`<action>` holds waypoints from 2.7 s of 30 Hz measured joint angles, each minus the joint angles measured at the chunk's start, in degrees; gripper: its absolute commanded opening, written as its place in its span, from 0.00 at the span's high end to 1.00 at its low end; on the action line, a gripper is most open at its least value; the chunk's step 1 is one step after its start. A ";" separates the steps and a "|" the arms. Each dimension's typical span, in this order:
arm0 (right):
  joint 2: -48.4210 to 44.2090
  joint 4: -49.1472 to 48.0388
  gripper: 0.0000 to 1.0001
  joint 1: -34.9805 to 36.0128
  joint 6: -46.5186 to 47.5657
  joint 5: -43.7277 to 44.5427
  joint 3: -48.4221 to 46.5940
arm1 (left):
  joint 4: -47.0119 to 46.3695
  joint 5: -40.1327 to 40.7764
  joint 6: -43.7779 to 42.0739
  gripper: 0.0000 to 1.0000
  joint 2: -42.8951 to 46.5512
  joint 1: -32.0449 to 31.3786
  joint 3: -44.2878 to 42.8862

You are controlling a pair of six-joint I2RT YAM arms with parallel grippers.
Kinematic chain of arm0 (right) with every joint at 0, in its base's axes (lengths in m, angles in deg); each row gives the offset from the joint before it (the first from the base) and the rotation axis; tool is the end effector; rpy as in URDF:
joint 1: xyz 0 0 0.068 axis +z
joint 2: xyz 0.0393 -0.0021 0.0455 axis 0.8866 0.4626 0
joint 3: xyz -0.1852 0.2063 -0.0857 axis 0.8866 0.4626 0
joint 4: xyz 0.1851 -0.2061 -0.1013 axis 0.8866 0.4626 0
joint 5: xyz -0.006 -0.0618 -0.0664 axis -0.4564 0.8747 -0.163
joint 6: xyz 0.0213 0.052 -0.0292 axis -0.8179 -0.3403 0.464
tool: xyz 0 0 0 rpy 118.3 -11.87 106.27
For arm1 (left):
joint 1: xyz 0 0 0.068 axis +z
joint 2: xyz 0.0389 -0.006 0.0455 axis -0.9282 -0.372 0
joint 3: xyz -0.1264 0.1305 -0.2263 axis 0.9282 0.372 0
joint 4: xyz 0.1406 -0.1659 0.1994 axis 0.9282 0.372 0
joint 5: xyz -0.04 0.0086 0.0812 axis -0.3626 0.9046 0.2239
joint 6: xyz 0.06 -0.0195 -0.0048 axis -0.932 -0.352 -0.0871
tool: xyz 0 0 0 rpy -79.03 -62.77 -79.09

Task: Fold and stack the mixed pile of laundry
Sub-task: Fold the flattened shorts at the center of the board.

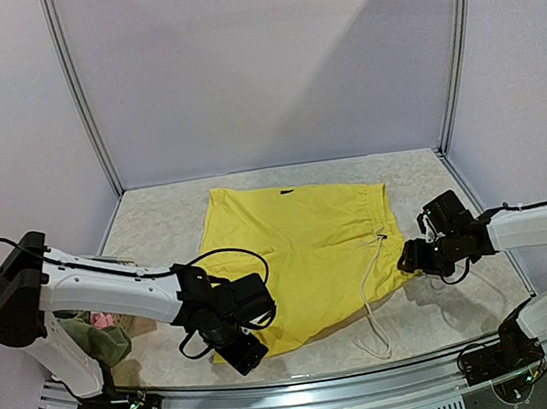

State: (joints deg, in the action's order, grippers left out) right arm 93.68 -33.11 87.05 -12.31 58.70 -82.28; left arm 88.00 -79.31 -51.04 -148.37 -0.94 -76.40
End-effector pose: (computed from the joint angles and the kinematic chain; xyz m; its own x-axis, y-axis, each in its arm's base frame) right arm 0.2335 0.1099 0.1297 -0.8893 0.2435 -0.3872 0.1051 0.9327 0.3451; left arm 0.1160 -0.2908 0.1384 -0.7137 0.6836 -0.1526 0.6874 0.7254 0.0347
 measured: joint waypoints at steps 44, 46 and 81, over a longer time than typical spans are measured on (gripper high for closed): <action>-10.08 18.16 0.15 3.10 -2.12 3.52 -9.46 | 1.55 9.79 0.02 1.00 11.65 4.92 -1.70; -10.64 16.87 0.15 3.10 -2.14 0.63 -7.65 | 1.14 9.27 0.02 1.00 10.69 4.98 -1.51; -6.12 -5.60 1.00 5.55 -4.87 -6.27 9.77 | -6.91 4.66 0.15 1.00 -2.54 16.37 0.26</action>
State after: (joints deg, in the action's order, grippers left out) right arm 87.56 -38.70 92.60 -17.18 52.43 -72.51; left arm 81.09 -74.66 -50.88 -150.91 15.43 -76.14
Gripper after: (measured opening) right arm 0.108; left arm 0.021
